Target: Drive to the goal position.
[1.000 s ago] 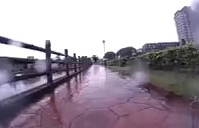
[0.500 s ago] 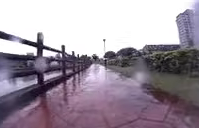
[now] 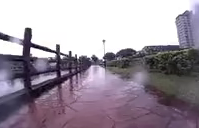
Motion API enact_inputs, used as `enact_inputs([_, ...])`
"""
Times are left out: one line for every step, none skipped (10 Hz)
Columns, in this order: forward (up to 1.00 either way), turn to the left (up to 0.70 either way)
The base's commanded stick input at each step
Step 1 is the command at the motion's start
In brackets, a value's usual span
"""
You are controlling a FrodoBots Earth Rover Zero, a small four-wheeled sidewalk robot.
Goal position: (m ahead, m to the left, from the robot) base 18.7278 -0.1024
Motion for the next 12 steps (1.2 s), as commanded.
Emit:
enact_inputs([1.00, 0.00])
enact_inputs([1.00, 0.00])
enact_inputs([1.00, 0.00])
enact_inputs([1.00, 0.00])
enact_inputs([1.00, 0.00])
enact_inputs([1.00, 0.00])
enact_inputs([1.00, 0.00])
enact_inputs([1.00, 0.00])
enact_inputs([1.00, 0.00])
enact_inputs([1.00, 0.00])
enact_inputs([1.00, 0.00])
enact_inputs([1.00, 0.00])
